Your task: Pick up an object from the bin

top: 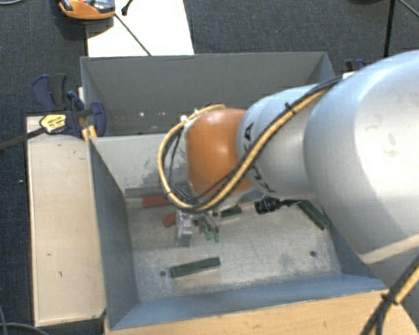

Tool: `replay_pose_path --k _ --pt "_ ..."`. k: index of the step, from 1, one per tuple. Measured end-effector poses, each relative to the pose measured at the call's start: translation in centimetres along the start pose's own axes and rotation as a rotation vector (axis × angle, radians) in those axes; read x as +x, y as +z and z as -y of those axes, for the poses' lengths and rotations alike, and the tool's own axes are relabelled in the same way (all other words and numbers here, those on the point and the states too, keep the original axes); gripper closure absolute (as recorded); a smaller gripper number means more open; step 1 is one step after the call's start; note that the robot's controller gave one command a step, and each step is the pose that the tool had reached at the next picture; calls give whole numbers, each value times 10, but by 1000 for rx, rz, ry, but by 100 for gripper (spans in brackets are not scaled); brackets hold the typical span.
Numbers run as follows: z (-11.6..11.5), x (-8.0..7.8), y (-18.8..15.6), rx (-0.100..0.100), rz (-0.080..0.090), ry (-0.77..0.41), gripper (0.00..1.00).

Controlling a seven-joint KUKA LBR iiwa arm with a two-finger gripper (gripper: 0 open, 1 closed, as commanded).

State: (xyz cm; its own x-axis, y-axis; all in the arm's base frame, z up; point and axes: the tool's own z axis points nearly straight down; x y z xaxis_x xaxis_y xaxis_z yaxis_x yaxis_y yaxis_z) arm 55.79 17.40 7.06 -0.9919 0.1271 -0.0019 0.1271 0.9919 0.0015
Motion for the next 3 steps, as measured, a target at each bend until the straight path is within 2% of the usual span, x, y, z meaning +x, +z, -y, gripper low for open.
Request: replay_pose_path --k 1,2,3 --pt "0 0 0 0 0 5 0" --pt "0 0 0 0 0 6 0" --pt "20 -6 -12 0 1 -48 0"
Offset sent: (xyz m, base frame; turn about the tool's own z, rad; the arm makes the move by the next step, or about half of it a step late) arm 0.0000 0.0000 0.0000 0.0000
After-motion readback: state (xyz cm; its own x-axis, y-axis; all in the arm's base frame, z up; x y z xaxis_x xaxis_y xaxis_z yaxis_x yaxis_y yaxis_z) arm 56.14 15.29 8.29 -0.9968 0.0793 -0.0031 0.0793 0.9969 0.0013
